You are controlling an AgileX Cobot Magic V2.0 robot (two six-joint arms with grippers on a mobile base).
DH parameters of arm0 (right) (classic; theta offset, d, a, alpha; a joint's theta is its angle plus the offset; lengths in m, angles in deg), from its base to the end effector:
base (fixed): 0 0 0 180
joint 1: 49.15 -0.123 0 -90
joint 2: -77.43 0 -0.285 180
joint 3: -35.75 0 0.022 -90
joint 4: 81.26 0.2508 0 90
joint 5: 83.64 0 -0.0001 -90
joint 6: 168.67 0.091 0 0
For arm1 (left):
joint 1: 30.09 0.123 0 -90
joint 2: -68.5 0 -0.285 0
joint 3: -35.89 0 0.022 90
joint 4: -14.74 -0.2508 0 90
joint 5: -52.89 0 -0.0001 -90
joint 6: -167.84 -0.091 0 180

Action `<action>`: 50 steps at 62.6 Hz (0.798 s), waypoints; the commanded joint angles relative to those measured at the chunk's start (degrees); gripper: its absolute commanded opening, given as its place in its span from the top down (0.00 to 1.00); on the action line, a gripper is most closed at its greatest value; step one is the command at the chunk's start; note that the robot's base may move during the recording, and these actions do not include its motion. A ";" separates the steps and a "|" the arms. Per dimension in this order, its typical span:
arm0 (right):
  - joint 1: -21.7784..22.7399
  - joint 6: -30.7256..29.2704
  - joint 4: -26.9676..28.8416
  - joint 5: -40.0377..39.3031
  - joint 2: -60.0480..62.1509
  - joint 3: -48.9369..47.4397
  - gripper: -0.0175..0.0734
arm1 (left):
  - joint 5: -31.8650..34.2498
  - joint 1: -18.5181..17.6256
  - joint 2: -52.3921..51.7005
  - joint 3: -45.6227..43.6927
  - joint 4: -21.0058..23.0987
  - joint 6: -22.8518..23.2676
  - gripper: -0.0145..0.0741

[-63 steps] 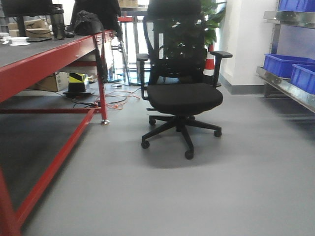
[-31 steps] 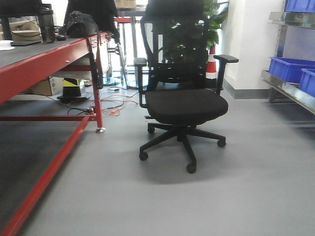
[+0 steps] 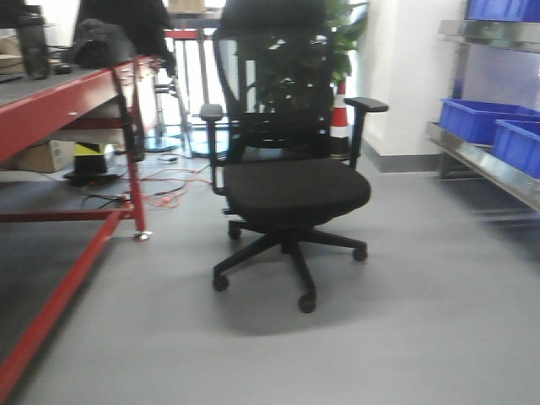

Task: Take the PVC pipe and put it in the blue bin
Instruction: 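Drive the base past the chair toward the blue-bin shelf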

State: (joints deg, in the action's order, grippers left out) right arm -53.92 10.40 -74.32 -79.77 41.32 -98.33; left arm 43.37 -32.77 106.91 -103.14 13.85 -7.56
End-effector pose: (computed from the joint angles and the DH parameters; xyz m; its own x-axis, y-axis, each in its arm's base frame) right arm 0.1054 0.0096 0.3540 0.0618 0.1099 -0.9920 -0.0983 0.9898 0.1036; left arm 0.1100 -0.0049 0.3696 0.0163 -0.0658 -0.9977 0.0453 0.9969 -0.0650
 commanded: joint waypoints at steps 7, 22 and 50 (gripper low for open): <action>0.02 -0.17 -0.29 -1.28 0.35 0.12 0.98 | 1.59 0.13 -0.28 0.02 0.45 0.17 0.96; 0.02 -0.17 -0.29 -1.28 0.35 0.12 0.98 | 1.59 0.13 -0.28 0.02 0.45 0.17 0.96; 0.02 -0.17 -0.29 -1.28 0.35 0.12 0.98 | 1.59 0.13 -0.28 0.02 0.45 0.17 0.96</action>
State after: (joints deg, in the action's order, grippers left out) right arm -53.92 10.40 -74.32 -79.77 41.32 -98.33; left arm 43.37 -32.77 106.91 -103.14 13.85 -7.56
